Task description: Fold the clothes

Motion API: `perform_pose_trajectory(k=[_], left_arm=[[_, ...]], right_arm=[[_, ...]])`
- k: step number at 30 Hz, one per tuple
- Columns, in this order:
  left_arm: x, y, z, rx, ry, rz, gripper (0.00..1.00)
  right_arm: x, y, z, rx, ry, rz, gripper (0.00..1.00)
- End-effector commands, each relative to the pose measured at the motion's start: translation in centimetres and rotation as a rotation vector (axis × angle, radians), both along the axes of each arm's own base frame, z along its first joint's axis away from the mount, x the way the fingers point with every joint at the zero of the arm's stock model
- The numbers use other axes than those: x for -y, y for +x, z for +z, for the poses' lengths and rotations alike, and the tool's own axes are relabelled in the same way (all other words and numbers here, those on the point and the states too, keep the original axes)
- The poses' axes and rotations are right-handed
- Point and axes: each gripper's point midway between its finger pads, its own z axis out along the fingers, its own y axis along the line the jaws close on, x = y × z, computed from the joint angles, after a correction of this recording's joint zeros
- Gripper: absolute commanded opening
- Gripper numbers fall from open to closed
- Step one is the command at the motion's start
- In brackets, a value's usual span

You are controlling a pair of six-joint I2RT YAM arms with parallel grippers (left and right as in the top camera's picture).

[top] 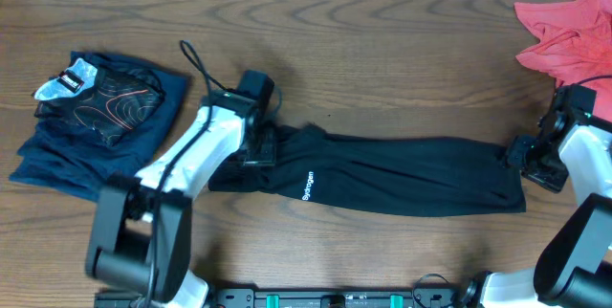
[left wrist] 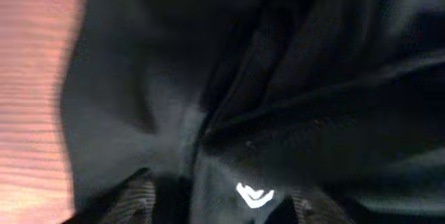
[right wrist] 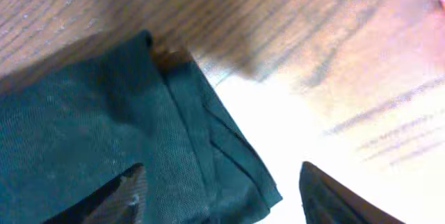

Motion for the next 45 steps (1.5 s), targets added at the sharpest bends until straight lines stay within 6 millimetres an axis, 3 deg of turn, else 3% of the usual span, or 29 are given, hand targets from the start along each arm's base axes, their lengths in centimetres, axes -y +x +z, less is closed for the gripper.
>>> perform_pose_trajectory(k=[1, 6, 10, 14, 16, 19, 20, 21, 25, 30, 34, 39, 45], left_arm=[[-0.3, 0.9, 1.8, 0.058, 0.008, 0.016, 0.89], [-0.4, 0.6, 1.9, 0.052, 0.01, 0.016, 0.93], [-0.4, 0.6, 1.9, 0.051, 0.01, 0.016, 0.93], [-0.4, 0.6, 1.9, 0.051, 0.01, 0.016, 0.93], [-0.4, 0.5, 1.9, 0.047, 0.01, 0.016, 0.93], [-0.4, 0.4, 1.9, 0.043, 0.008, 0.016, 0.93], [-0.4, 0.4, 1.9, 0.043, 0.006, 0.015, 0.93], [-0.4, 0.5, 2.0, 0.046, 0.004, 0.017, 0.93], [-0.3, 1.1, 3.0, 0.08, -0.007, 0.022, 0.93], [-0.7, 1.7, 4.8, 0.137, -0.026, 0.04, 0.93], [-0.8, 1.5, 5.4, 0.145, -0.029, 0.045, 0.93], [-0.7, 1.0, 5.2, 0.122, -0.041, 0.094, 0.95], [0.0, 0.7, 5.2, 0.104, -0.082, 0.093, 0.95]], right_arm=[[0.3, -0.7, -0.2, -0.017, -0.011, -0.01, 0.74], [-1.2, -0.8, -2.6, 0.016, 0.051, 0.088, 0.8], [-1.5, -1.0, -4.4, 0.046, 0.046, 0.117, 0.8], [-3.1, -1.2, -5.5, 0.083, 0.116, 0.127, 0.79], [-3.9, -1.5, -5.9, 0.087, 0.153, 0.133, 0.65], [-4.0, -1.7, -5.9, 0.082, 0.161, 0.132, 0.14], [-4.0, -1.6, -5.9, 0.081, 0.162, 0.131, 0.04], [-4.0, -1.5, -5.7, 0.082, 0.161, 0.131, 0.01], [-3.1, 0.3, -4.0, 0.117, 0.146, 0.096, 0.01], [-0.3, 4.7, 1.6, 0.193, 0.057, 0.087, 0.01], [0.0, 5.8, 5.5, 0.196, 0.048, 0.094, 0.01], [-2.7, 5.3, 6.1, 0.133, 0.083, 0.16, 0.01], [-8.8, 6.4, 6.0, 0.116, 0.108, 0.283, 0.01]])
